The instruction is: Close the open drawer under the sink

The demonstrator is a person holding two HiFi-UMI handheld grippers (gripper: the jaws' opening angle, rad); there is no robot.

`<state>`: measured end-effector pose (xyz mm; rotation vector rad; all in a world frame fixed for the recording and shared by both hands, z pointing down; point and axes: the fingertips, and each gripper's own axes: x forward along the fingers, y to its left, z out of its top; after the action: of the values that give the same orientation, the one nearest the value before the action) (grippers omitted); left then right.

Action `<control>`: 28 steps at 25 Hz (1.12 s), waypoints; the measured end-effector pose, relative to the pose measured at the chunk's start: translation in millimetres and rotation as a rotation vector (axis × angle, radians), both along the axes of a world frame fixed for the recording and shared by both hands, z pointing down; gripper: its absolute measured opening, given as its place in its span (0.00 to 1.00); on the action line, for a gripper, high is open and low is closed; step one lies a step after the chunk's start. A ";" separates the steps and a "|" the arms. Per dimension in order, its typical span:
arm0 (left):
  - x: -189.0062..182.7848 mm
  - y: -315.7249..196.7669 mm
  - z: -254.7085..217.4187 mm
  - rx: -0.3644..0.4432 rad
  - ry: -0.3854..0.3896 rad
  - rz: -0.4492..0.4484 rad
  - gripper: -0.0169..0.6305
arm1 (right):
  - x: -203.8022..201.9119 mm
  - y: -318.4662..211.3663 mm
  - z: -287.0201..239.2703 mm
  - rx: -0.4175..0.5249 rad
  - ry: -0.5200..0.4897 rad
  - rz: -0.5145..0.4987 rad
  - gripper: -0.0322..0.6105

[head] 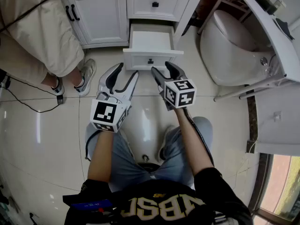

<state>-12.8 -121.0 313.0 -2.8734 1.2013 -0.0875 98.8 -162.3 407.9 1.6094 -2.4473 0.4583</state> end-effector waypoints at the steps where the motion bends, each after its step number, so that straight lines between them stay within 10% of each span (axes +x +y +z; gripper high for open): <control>1: -0.7 -3.2 0.9 -0.004 0.004 -0.004 0.35 | -0.1 -7.0 8.9 -0.012 -0.002 0.004 0.45; 15: -8.5 -61.6 35.3 -0.057 -0.077 -0.027 0.35 | 8.1 -95.9 127.4 -0.170 -0.053 0.045 0.34; 28: -1.6 -102.0 60.8 -0.135 -0.051 0.003 0.35 | 23.1 -181.8 129.2 -0.067 -0.060 0.071 0.24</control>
<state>-14.3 -223.0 373.8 -2.9662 1.2275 -0.2502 121.8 -344.1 537.1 1.6836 -2.3958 0.6008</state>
